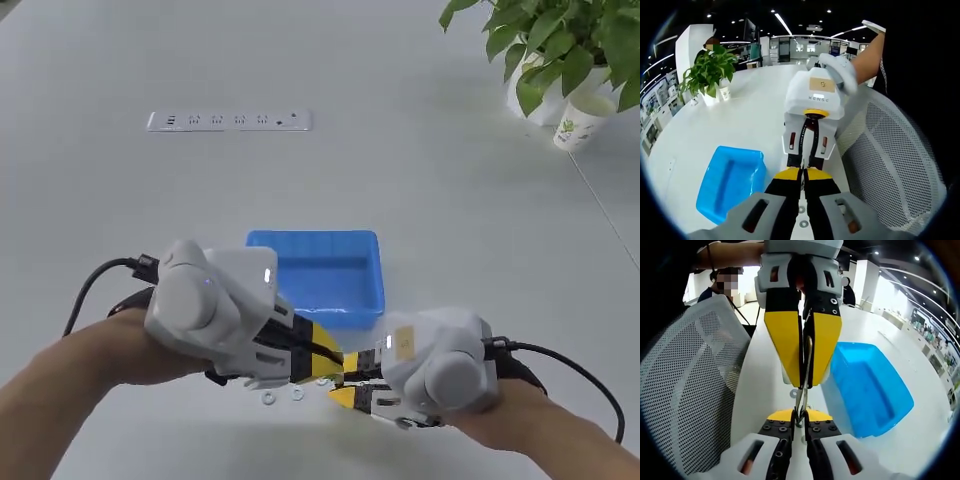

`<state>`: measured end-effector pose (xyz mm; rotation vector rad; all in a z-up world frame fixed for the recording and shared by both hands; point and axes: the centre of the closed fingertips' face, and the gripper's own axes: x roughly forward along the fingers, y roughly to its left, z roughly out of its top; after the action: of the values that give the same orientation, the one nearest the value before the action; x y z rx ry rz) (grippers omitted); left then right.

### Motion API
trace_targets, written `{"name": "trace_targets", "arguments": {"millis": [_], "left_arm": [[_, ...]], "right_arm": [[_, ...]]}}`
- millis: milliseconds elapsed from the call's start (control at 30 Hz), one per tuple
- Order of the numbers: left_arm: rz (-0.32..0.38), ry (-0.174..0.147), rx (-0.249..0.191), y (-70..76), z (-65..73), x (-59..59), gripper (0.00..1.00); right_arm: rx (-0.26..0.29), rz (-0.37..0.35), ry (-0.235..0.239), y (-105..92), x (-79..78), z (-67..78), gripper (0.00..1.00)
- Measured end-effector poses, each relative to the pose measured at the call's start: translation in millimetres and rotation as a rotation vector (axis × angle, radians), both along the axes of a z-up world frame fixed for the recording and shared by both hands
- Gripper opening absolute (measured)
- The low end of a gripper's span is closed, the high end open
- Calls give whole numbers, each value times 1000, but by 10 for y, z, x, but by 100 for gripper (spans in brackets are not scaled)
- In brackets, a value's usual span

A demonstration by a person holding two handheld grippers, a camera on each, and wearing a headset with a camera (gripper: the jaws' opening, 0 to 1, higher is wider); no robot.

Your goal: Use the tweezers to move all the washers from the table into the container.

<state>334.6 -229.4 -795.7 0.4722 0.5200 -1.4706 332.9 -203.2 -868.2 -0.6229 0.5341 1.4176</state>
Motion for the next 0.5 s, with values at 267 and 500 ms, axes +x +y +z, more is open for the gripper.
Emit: {"name": "trace_targets", "arguments": {"millis": [267,500], "left_arm": [[-5,1,0,16,0,-11,5],[-14,-1,5,33,-4,-34,5]], "right_arm": [[-7,8,-14,1,-8,-3,9],[-8,11,-26,1,-10,-2,10]]}}
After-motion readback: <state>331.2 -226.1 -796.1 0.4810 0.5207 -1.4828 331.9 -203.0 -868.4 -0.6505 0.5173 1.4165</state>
